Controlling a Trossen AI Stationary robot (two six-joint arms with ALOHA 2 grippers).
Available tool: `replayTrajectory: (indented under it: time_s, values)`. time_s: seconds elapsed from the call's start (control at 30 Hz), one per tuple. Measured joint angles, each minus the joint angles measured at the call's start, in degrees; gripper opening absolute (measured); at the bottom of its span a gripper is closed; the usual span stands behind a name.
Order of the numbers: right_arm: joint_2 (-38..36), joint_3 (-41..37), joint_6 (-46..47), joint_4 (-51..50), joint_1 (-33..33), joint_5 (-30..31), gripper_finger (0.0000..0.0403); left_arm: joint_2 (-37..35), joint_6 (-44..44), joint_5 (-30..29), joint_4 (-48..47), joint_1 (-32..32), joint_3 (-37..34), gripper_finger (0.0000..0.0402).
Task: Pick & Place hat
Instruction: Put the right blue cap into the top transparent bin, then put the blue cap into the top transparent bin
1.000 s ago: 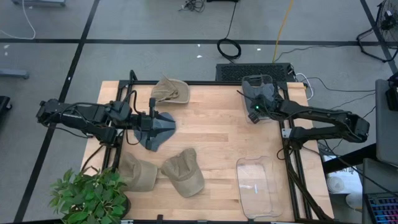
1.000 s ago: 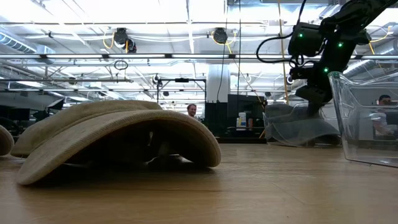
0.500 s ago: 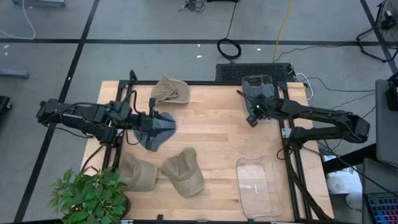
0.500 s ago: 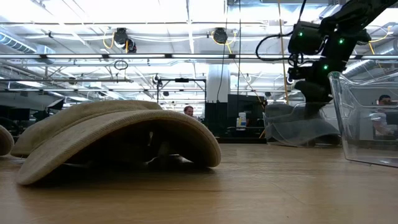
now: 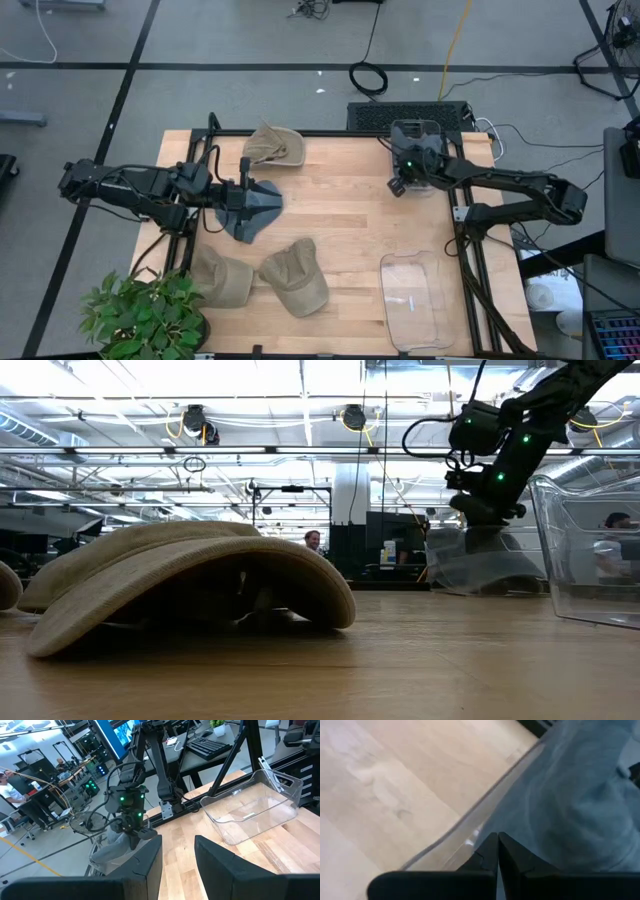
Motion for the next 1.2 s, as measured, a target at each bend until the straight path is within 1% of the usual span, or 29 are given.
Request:
replayTrajectory:
  time_s: [0.17, 0.27, 0.37, 0.53, 0.6, 0.7, 0.8, 0.87, 1.03, 1.2]
  values:
    - [0.17, 0.01, -2.57, 0.84, -1.51, 0.0, 0.0, -0.02, -0.01, 0.0, 0.0, 0.0, 0.0, 0.0124]
    - [-0.96, 0.01, -3.81, 0.97, -1.8, 0.1, 0.0, -0.01, -0.03, 0.0, -0.01, 0.0, 0.0, 0.0124]
    - [-3.2, 0.01, -4.37, 0.95, -1.72, 0.0, 0.0, -0.01, 0.01, 0.0, 0.0, 0.0, 0.0, 0.0124]
    - [-9.33, 0.03, -4.52, 0.07, -0.8, -0.26, 0.0, 0.0, 0.01, 0.0, 0.0, -0.01, 0.0, 0.0124]
    - [-12.08, 0.03, -5.71, 0.08, 0.44, -2.59, 0.0, -0.01, -0.02, 0.02, 0.0, -0.01, 0.0, 0.0124]
    - [-15.67, -0.2, -7.75, 1.61, 3.03, -9.86, 0.0, -0.01, 0.01, 0.02, 0.0, -0.02, 0.0, 0.0124]
    - [-19.04, -1.79, -8.77, 5.03, 6.72, -15.97, 0.0, 0.0, -0.03, 0.0, 0.0, 0.0, 0.0, 0.0124]
    - [-20.99, -3.41, -8.75, 8.3, 9.66, -18.39, 0.0, -0.01, 0.01, 0.0, 0.0, -0.01, 0.0, 0.0124]
    - [-24.4, -8.96, -9.24, 21.54, 17.99, -18.19, 0.0, 0.0, 0.0, 0.0, 0.0, 0.0, 0.0, 0.0124]
    - [-24.85, -14.27, -11.79, 34.21, 23.38, -18.15, 0.0, -0.01, -0.02, 0.0, 0.0, -0.01, 0.0, 0.0124]
